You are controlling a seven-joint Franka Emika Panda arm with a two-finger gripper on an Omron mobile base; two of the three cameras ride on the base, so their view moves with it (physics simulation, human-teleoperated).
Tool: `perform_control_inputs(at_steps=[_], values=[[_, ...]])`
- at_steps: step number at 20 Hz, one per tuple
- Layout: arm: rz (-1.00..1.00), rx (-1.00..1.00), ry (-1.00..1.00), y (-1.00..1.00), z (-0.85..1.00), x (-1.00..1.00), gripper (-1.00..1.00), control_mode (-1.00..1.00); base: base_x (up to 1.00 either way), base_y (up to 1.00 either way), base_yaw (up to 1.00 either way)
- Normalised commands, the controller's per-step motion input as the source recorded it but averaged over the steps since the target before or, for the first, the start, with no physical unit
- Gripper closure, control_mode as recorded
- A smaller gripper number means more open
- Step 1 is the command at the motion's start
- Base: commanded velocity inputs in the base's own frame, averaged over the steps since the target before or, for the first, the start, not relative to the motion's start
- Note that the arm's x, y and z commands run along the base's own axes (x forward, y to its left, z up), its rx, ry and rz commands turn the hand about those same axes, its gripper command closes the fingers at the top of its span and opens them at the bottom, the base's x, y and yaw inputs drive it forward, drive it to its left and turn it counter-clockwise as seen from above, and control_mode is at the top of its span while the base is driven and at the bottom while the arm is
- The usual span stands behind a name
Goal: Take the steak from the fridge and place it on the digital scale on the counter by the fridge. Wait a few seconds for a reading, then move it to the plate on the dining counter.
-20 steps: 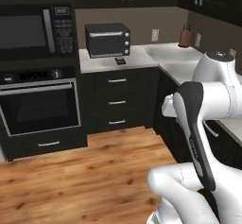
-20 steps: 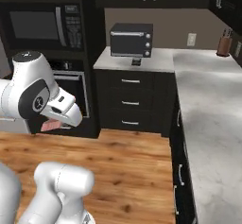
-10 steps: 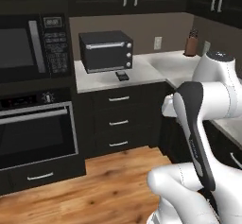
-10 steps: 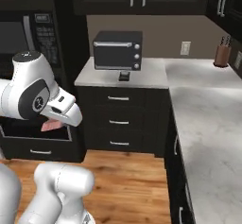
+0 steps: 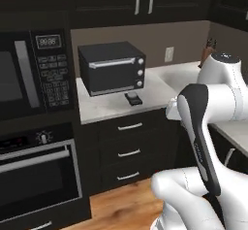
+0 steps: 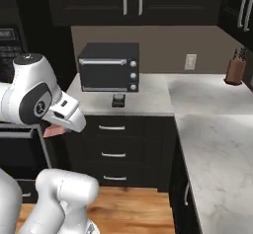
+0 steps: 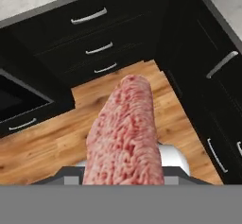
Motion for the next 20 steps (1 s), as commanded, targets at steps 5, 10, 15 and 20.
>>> perform_control_inputs(at_steps=[5,10,15,20], values=[[0.0,0.0,0.0,0.0,0.0,0.0,1.0,1.0,1.0,-0.05,-0.11],[0.0,0.0,0.0,0.0,0.0,0.0,1.0,1.0,0.99,-0.16,-0.06],[-0.01,0.01,0.03,-0.11,-0.13,0.2,1.0,-1.0,0.45,-0.1,-0.02],[0.0,0.06,0.01,-0.31,-0.58,0.23,1.0,-1.0,0.0,0.0,0.0]])
